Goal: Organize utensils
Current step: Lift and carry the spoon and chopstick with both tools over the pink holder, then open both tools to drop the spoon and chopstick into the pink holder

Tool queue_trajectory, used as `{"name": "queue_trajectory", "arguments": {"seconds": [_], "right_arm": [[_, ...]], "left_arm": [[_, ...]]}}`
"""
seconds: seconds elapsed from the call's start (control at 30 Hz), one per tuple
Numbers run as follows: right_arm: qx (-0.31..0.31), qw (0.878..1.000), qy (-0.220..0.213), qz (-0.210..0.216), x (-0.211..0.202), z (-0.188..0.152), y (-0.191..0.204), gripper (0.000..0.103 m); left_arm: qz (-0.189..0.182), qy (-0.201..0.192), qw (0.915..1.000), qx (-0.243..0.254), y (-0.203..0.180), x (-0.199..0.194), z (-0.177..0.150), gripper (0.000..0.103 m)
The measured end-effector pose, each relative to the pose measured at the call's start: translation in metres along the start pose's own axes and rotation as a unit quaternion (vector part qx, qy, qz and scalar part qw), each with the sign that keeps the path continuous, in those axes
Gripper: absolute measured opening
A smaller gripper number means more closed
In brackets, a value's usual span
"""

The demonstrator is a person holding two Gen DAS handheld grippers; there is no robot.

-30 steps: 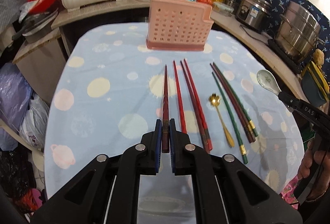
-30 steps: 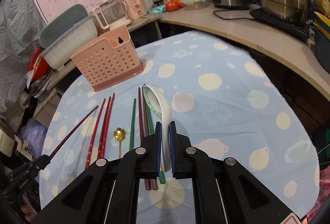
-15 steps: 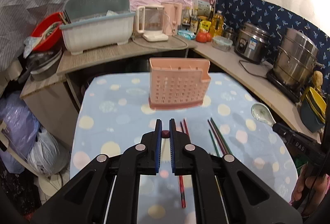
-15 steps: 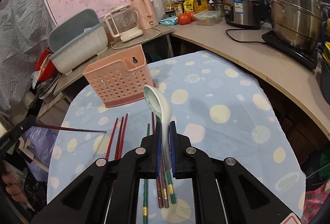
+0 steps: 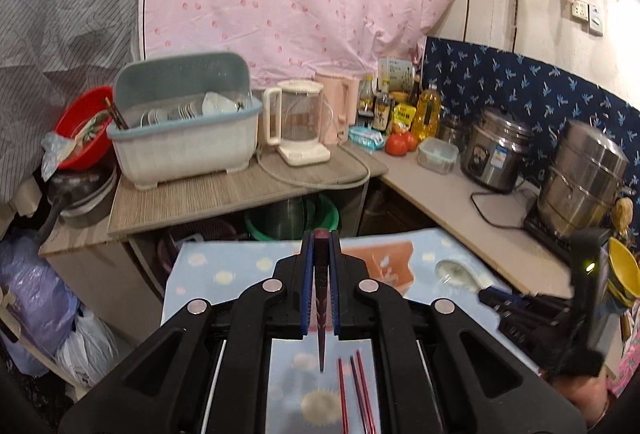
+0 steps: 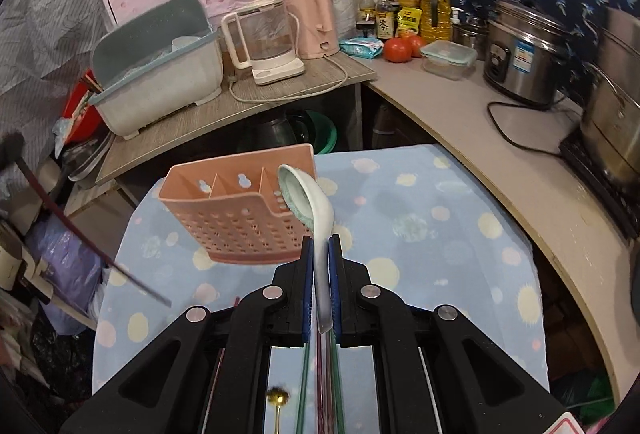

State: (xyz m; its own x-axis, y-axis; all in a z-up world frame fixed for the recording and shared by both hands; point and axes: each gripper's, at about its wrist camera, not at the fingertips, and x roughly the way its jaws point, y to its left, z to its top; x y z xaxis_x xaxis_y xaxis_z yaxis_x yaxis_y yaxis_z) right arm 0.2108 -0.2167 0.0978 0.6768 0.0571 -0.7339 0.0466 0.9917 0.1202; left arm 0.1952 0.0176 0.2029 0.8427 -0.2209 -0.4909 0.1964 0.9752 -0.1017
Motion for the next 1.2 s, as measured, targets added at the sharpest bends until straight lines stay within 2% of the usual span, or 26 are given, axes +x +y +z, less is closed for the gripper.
{"name": "queue_trajectory", "arguments": {"seconds": [0.3,0.5,0.77,0.87,1.0,1.2], "right_arm": [[-0.019,0.998,0.061,-0.013,0.063,0.033,0.016,0.007],[-0.023,0.995,0.095,-0.012,0.096,0.037,0.019,0.007],[-0.031,0.993,0.109,-0.015,0.114,0.041,0.024,0.007],[-0.038,0.992,0.116,-0.015,0.118,0.041,0.028,0.007],[-0.044,0.992,0.120,-0.014,0.121,0.040,0.035,0.007],[-0.028,0.995,0.099,0.001,0.112,0.043,0.034,0.008]], "left_arm": [[0.005,-0.037,0.9993,-0.002,0.001,0.028,0.064,0.007],[0.013,-0.023,0.9996,-0.012,0.009,0.063,0.075,0.007],[0.004,-0.049,0.9986,-0.016,0.015,0.051,0.095,0.007],[0.006,-0.049,0.9987,-0.011,0.012,0.055,0.094,0.007],[0.010,-0.020,0.9997,-0.013,0.013,0.079,0.082,0.007],[0.016,0.015,0.9996,-0.018,0.017,0.105,0.058,0.007]]}}
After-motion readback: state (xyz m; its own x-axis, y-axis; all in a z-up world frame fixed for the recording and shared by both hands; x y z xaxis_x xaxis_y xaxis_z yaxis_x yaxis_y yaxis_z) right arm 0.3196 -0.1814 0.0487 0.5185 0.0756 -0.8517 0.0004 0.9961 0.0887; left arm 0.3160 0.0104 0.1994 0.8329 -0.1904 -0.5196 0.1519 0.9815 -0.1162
